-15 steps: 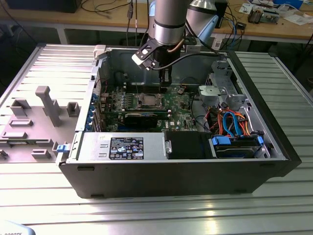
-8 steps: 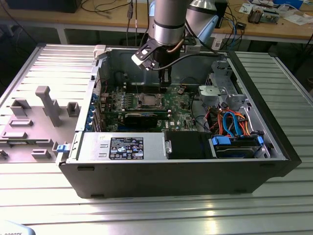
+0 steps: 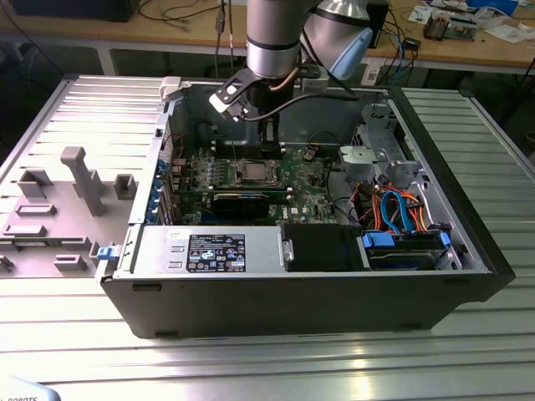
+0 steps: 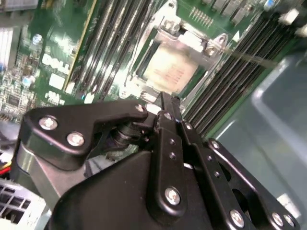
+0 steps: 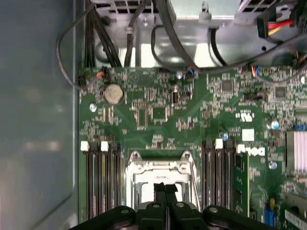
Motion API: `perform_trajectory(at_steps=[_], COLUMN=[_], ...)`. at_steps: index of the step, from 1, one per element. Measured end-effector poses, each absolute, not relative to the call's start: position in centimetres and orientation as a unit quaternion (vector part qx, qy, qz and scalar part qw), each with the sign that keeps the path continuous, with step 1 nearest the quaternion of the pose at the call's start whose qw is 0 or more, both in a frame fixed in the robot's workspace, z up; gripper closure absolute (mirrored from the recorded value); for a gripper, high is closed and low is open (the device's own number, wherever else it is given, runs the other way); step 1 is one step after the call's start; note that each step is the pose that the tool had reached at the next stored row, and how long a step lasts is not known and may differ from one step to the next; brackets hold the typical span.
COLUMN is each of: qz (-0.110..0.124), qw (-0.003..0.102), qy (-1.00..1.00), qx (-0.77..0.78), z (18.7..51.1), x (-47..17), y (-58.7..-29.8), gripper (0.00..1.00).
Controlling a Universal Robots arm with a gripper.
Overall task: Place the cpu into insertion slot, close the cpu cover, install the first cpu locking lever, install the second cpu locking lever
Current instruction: 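Close the cpu cover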
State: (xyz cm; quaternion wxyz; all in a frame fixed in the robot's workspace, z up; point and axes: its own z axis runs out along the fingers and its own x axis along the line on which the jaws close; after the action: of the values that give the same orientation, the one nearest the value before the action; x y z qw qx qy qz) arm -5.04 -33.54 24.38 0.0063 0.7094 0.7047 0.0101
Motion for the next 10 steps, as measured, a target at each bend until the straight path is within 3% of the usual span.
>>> perform_trajectory(at_steps=[10], qz=[0.009], qw=[0.005], qy=[0.705], qx=[0.709], z=[24.19], x=[-5.58], y=[-33.55], gripper=[0.89])
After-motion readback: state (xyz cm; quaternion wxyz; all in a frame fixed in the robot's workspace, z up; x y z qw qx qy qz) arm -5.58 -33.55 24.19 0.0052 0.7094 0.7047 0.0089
